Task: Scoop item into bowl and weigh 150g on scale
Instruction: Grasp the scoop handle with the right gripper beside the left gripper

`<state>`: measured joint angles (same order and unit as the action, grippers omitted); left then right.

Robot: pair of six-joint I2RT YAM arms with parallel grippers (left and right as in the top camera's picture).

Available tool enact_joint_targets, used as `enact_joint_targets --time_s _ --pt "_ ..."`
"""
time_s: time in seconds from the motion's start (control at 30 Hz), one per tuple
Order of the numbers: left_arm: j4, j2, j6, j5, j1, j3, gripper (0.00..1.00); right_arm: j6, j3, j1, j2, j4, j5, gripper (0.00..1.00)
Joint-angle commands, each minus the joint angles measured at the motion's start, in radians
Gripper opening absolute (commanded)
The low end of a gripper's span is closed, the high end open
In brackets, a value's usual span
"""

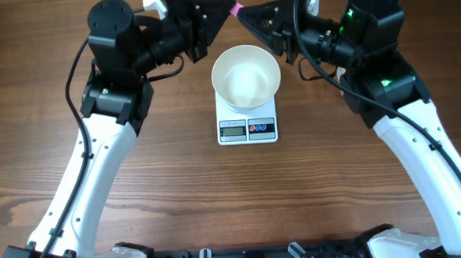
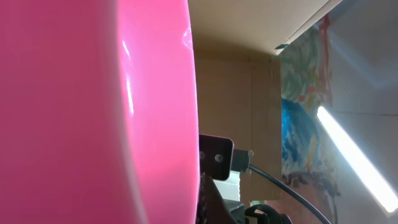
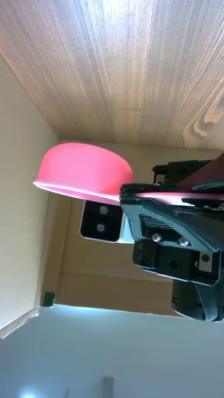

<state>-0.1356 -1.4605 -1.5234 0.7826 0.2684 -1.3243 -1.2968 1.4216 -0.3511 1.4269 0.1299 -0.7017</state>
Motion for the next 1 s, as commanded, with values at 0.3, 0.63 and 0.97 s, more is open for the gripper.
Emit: enact_joint_targets --time_s 0.3,0.63,0.97 --pt "-0.002 0.004 0.024 0.039 0.003 -0.005 0.04 0.018 0.001 -0.003 0.008 -0.009 0.015 0.04" --pt "-0.002 0.004 0.024 0.040 0.003 -0.005 0.04 0.040 0.001 0.011 0.008 -0.009 0.035 0.20" --pt "-0.002 0.004 0.024 0.044 0.003 -0.005 0.04 0.060 0.001 0.012 0.008 -0.008 0.028 0.20"
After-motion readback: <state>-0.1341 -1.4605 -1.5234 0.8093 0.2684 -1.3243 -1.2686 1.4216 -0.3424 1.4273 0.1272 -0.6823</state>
